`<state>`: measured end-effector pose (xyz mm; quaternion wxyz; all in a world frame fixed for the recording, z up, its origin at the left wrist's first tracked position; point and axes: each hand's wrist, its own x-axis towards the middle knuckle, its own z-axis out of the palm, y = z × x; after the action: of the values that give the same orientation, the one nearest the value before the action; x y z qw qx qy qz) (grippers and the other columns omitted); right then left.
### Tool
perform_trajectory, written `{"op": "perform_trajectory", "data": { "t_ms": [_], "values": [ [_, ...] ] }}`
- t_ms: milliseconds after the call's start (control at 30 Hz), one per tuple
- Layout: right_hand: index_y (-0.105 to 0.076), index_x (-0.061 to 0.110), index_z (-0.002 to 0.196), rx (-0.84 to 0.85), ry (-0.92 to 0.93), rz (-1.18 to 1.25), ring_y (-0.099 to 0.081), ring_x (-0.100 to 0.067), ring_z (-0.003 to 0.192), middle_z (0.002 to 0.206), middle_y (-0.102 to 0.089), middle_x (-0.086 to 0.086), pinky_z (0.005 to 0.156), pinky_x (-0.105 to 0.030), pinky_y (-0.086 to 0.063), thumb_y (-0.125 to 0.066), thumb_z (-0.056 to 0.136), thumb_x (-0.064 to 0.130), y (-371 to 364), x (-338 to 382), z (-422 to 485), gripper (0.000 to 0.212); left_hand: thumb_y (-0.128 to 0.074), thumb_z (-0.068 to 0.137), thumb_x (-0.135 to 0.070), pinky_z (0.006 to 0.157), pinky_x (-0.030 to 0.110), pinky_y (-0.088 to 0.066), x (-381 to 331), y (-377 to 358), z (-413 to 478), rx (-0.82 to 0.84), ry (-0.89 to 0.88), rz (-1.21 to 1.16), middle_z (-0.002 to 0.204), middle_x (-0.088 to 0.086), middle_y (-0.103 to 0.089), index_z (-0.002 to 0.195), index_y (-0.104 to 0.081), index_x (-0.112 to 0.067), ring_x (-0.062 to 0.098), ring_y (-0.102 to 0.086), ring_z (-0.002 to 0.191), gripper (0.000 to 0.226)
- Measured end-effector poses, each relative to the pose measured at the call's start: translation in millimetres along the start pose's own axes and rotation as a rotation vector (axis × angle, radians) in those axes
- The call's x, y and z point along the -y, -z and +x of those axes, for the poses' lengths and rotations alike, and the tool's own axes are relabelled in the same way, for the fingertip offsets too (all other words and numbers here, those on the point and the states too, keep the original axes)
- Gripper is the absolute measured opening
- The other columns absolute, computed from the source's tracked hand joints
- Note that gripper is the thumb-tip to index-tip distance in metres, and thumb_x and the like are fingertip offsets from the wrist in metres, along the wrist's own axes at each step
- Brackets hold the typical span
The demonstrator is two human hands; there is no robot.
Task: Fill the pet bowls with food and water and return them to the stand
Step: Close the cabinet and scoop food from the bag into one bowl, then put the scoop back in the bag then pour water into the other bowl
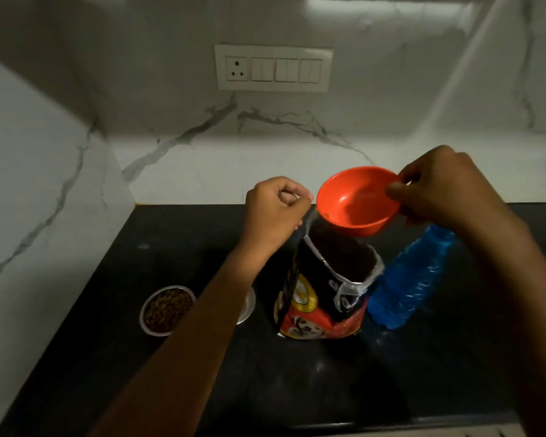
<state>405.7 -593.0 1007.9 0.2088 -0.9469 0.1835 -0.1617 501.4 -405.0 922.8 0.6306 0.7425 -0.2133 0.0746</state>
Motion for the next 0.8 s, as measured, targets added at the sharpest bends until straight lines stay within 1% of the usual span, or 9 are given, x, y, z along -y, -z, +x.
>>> {"op": "perform_trajectory", "data": {
  "t_ms": [100, 233, 367, 433, 500, 567, 633, 733, 800],
  "values": [
    [-0.074, 0.012, 0.076, 0.086, 0.033, -0.118, -0.066, -0.012, 0.042, 0.053, -0.069, -0.006, 0.053, -0.026, -0.054, -0.072, 0.079, 0.017, -2, -12, 7, 0.006, -0.076, 0.078, -0.012, 0.056, 0.033, -0.052, 1, -14, -3, -0.006, 0.022, 0.043, 0.056, 0.011, -0.064, 0.077, -0.068, -0.008, 0.017, -0.059, 0.047, 0.008],
    [-0.074, 0.011, 0.083, 0.164, 0.161, -0.244, -0.067, -0.019, 0.055, 0.060, -0.070, -0.007, 0.072, -0.037, -0.059, -0.070, 0.078, 0.022, -11, -14, 19, 0.013, -0.078, 0.075, -0.020, 0.060, 0.042, -0.056, 0, -20, -4, -0.048, 0.043, 0.072, 0.059, 0.014, -0.063, 0.078, -0.067, -0.014, 0.028, -0.061, 0.054, 0.013],
    [-0.068, 0.017, 0.111, 0.270, 0.315, -0.363, -0.068, -0.028, 0.092, 0.101, -0.070, -0.011, 0.076, -0.030, -0.049, -0.064, 0.085, 0.033, -38, -1, 22, 0.031, -0.076, 0.076, -0.019, 0.063, 0.039, -0.056, -5, -22, -9, -0.080, 0.020, 0.124, 0.059, 0.009, -0.065, 0.081, -0.068, -0.013, 0.022, -0.064, 0.055, 0.011],
    [-0.063, 0.014, 0.117, 0.314, 0.421, -0.464, -0.062, -0.029, 0.107, 0.116, -0.066, -0.011, 0.078, -0.032, -0.042, -0.055, 0.093, 0.028, -56, 2, 20, 0.029, -0.076, 0.077, -0.019, 0.064, 0.043, -0.058, -8, -25, -12, -0.069, 0.016, 0.162, 0.063, 0.013, -0.067, 0.083, -0.069, -0.011, 0.029, -0.066, 0.059, 0.012],
    [-0.060, 0.015, 0.122, 0.368, 0.508, -0.556, -0.062, -0.028, 0.109, 0.119, -0.065, -0.008, 0.078, -0.034, -0.042, -0.046, 0.098, 0.023, -74, -1, 20, 0.029, -0.075, 0.075, -0.022, 0.067, 0.045, -0.060, -11, -29, -16, -0.052, 0.042, 0.161, 0.066, 0.015, -0.068, 0.083, -0.070, -0.012, 0.033, -0.067, 0.063, 0.014],
    [-0.061, 0.020, 0.122, 0.420, 0.564, -0.598, -0.065, -0.025, 0.102, 0.113, -0.068, -0.004, 0.077, -0.033, -0.044, -0.042, 0.100, 0.024, -90, -8, 23, 0.029, -0.075, 0.074, -0.021, 0.067, 0.036, -0.057, -12, -32, -20, -0.055, 0.064, 0.171, 0.065, 0.005, -0.066, 0.082, -0.071, -0.013, 0.020, -0.064, 0.060, 0.012],
    [-0.062, 0.020, 0.116, 0.419, 0.555, -0.575, -0.066, -0.023, 0.098, 0.110, -0.069, -0.002, 0.078, -0.033, -0.047, -0.043, 0.101, 0.031, -96, -15, 27, 0.027, -0.074, 0.077, -0.018, 0.065, 0.030, -0.051, -16, -34, -26, -0.072, 0.059, 0.201, 0.065, -0.003, -0.063, 0.084, -0.071, -0.014, 0.007, -0.057, 0.057, 0.009],
    [-0.066, 0.019, 0.115, 0.346, 0.501, -0.414, -0.064, -0.026, 0.102, 0.113, -0.067, -0.006, 0.079, -0.033, -0.043, -0.050, 0.098, 0.033, -83, -24, 29, 0.027, -0.072, 0.081, -0.018, 0.068, 0.033, -0.057, -28, -36, -38, -0.090, 0.019, 0.291, 0.075, 0.000, -0.068, 0.088, -0.070, -0.012, 0.012, -0.064, 0.067, 0.009],
    [-0.068, 0.024, 0.116, 0.283, 0.473, -0.229, -0.063, -0.026, 0.105, 0.115, -0.068, -0.006, 0.078, -0.032, -0.042, -0.055, 0.095, 0.036, -67, -34, 23, 0.028, -0.070, 0.083, -0.016, 0.074, 0.028, -0.058, -41, -44, -48, -0.119, -0.065, 0.359, 0.083, -0.003, -0.070, 0.091, -0.069, -0.012, 0.010, -0.066, 0.077, 0.009]
  ]
}}
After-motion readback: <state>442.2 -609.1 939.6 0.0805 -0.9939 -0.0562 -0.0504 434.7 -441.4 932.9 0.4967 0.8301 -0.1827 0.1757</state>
